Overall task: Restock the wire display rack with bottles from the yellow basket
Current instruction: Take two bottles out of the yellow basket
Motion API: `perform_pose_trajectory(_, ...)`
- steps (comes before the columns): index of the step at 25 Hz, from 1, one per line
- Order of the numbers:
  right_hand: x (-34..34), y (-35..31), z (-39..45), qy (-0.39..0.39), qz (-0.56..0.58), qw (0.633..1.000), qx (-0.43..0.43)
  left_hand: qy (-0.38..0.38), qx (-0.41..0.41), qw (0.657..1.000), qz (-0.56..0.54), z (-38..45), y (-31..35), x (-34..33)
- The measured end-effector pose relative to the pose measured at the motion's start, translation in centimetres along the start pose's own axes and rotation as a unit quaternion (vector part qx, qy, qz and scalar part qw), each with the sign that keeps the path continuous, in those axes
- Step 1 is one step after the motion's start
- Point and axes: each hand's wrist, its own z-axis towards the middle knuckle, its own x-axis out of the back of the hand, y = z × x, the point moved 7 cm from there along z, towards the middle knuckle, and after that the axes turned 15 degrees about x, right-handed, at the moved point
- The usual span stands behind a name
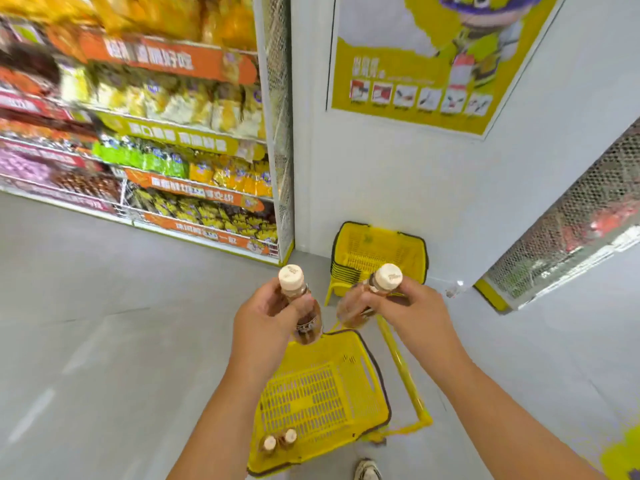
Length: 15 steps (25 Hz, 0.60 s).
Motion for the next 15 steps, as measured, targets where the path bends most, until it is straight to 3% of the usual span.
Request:
perform_pose_trajectory(6, 4.1, -11.4, 2.0, -0.008, 0.067, 0.993, 0.098, 0.010, -0.086, 0.996, 0.025, -5.6, 11.8, 1.7)
perform_pose_trajectory(15, 3.6, -20.3, 6.1, -0.142, 0.145, 0.963, 0.176, 0.149, -0.128, 0.980, -0.030, -13.2, 19.5, 4.3)
